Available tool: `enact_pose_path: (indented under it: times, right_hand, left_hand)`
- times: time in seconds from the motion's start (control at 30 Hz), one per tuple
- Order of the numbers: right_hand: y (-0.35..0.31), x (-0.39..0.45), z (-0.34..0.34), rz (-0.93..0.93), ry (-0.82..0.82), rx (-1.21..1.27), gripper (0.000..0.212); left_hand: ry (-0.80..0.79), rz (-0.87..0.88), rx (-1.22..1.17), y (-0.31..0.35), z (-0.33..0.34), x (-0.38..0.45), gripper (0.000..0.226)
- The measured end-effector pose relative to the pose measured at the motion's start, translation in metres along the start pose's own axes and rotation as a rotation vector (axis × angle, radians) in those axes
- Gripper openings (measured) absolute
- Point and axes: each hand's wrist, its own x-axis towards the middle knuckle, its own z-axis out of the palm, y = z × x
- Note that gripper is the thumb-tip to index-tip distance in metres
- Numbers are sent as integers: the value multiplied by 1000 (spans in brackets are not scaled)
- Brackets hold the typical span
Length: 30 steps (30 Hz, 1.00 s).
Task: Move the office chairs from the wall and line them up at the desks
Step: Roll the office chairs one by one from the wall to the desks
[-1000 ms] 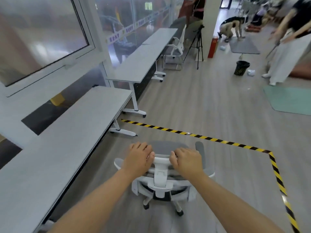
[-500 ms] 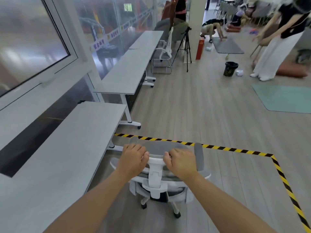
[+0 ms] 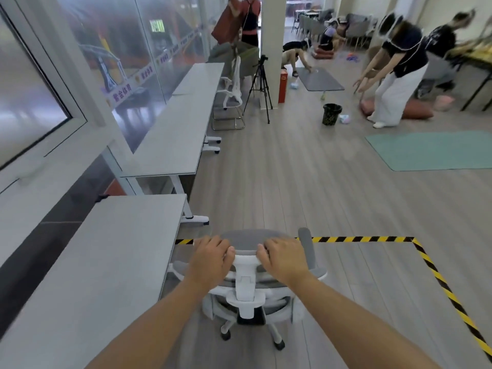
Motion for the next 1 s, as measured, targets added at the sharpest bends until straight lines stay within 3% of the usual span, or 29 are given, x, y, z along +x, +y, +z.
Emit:
enact_pose_path:
  times: [0.17,0.27,0.33,0.5,0.6,0.73,1.0]
  right_hand:
    - [-11,3,-4,124,-133,-46,43]
    - [-14,1,-13,193,-247,-19,55]
    - [-11,-8,-20,230,-232,-3,60]
    - [15,-47,-54,413,-290,-16,37]
    - [39,-79,-93,577,-386,-74,41]
    - [78,-148,-150,776,-367,-119,46]
    - [148,-358,-290,1161,-299,-204,44]
  left_hand:
    - [-12,39,81,-2,-9,7,35]
    - [-101,39,86,0,-12,12,37]
    - [-179,58,77,7,-12,17,44]
    - [-315,204,36,62,-12,27,63]
    - [-339,286,-3,108,-6,35,75]
    - [-372,477,70,189,-8,39,60]
    - [-483,916,44,443,-16,-34,43]
